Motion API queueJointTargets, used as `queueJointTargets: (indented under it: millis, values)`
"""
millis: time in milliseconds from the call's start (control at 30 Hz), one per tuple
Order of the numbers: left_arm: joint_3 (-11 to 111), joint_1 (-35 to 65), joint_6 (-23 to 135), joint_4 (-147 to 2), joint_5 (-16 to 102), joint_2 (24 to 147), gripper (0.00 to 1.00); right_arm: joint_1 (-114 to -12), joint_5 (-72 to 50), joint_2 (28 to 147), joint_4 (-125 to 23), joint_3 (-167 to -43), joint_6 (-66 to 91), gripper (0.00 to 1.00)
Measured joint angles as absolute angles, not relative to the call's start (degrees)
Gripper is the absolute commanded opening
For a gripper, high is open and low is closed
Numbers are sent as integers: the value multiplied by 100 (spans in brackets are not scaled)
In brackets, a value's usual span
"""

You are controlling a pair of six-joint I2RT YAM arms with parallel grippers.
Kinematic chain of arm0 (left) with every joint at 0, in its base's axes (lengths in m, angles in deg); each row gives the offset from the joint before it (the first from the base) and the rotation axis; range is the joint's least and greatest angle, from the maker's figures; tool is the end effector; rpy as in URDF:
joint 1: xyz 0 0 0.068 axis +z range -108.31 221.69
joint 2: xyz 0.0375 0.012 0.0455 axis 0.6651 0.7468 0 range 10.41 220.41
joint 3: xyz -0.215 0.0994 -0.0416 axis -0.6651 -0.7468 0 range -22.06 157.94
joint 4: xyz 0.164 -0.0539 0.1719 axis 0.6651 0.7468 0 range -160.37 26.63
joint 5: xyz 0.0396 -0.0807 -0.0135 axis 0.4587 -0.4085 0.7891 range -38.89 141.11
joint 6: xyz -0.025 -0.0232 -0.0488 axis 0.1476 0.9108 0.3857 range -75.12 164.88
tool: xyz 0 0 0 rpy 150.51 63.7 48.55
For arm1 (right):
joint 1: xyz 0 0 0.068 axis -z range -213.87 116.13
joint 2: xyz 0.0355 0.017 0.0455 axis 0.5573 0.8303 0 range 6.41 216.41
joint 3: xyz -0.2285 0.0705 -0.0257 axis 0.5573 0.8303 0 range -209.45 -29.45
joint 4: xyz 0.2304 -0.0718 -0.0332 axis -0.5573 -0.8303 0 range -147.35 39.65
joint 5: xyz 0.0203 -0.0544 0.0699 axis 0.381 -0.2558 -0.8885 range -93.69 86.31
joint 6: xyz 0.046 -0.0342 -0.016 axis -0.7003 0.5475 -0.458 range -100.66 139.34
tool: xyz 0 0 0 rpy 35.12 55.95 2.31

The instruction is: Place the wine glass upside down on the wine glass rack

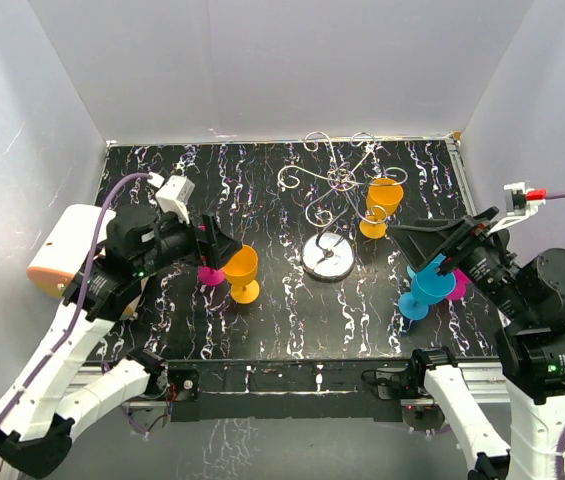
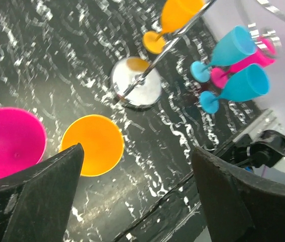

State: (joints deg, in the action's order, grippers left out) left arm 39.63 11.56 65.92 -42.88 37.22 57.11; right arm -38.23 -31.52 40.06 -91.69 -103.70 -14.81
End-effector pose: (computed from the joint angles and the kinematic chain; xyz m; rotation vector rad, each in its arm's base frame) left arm 0.1489 -0.0985 0.3725 0.3279 1.8360 -0.8472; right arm 0.0714 0.0259 0.4323 0.0332 1.6568 0.9007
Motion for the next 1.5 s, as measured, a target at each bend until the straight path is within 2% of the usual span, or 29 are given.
queueJointTargets:
  millis: [100,200,233,333,433,633,800,1000,1067,1333,1400,1500]
  values:
    - [3974,1156,6804,-3971,4012,6028,65,-3823,-3392,3925,-8981,-10364,-1409,84]
    - [3985,1156,7047,-3672,4244,6445,47,-3823,-3570,3921,-8863,-10364,-1299,80]
    - [3985,1156,7149,-3569,4314,6589,45,-3823,-3642,3923,-8824,-10362,-1264,80]
    - [4057,1156,7462,-3110,4469,6989,45,-3823,-3834,3906,-8524,-10314,-1221,80]
    - [4197,1156,7705,-2509,4570,7221,49,-3823,-3906,3858,-8279,-10268,-1219,80]
    - [4151,1156,8006,-1956,4655,6998,52,-3821,-3976,3853,-7997,-10266,-1199,80]
    - [3937,1156,8266,-2172,4594,7061,46,-3821,-3961,3853,-7960,-10266,-1199,79]
    - [3884,1156,8491,-2400,4860,7341,44,-3821,-3768,3877,-7912,-10266,-1216,73]
    - [3884,1156,8574,-2505,4922,7343,40,-3821,-3757,3932,-7831,-10266,-1223,72]
    - [3810,1156,8732,-2789,5284,7516,33,-3821,-3812,4557,-7630,-10283,-1210,71]
    - [3795,1156,8749,-2797,5367,7638,26,-3821,-3841,4686,-7584,-10283,-1208,71]
    - [3771,1156,8758,-2800,5422,7746,20,-3821,-3904,4769,-7490,-10279,-1216,72]
